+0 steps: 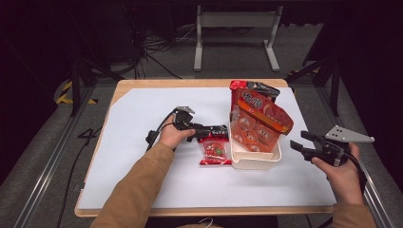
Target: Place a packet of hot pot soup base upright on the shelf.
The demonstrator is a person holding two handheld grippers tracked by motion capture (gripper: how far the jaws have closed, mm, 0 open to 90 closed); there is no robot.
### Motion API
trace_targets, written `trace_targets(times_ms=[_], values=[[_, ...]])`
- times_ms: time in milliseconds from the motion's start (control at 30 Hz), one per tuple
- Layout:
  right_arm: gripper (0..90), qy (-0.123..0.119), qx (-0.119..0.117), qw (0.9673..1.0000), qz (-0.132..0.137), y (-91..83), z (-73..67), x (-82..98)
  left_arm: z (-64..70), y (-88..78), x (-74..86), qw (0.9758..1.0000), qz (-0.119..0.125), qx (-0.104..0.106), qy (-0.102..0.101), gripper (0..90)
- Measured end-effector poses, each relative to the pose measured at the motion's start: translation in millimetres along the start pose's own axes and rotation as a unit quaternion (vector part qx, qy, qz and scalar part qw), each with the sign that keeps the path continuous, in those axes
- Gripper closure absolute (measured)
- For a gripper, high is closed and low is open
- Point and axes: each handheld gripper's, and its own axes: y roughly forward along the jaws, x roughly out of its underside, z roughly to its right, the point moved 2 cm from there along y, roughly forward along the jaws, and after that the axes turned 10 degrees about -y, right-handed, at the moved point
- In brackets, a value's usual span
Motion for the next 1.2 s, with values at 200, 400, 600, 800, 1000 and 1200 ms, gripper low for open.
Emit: trace_targets(times_ms=[200, 400, 600, 800, 1000, 1200], values=[[39.0, 0.001, 0.000, 1.0000, 0.001, -0.5, 0.0, -0.2, 3.0, 0.9, 1.0, 0.9999, -0.001, 0.012, 0.008, 51.6], [38.9, 0.001, -0.001, 1.0000, 0.000, 0.4, -0.7, -0.2, 3.6, 0.7, 2.1, 0.9999, -0.009, 0.009, 0.010, 64.9], [38.9, 0.001, -0.001, 1.0000, 0.000, 0.4, -0.7, -0.1, 1.6, -1.9, 2.7, 0.9999, -0.009, -0.010, 0.006, 80.9], [38.9, -0.001, 0.000, 1.0000, 0.003, 0.1, -0.9, -0.4, 4.4, -6.8, 1.5, 0.9999, -0.001, -0.012, 0.004, 87.0], [38.9, 0.000, 0.001, 1.0000, 0.004, -0.3, -0.9, -0.5, 7.2, -13.4, -0.3, 1.0000, 0.006, -0.002, 0.004, 88.4], [39.0, 0.001, 0.002, 1.0000, 0.004, -0.5, -1.1, -0.3, 14.8, -24.6, -2.8, 0.9997, 0.014, 0.008, 0.016, 89.1]])
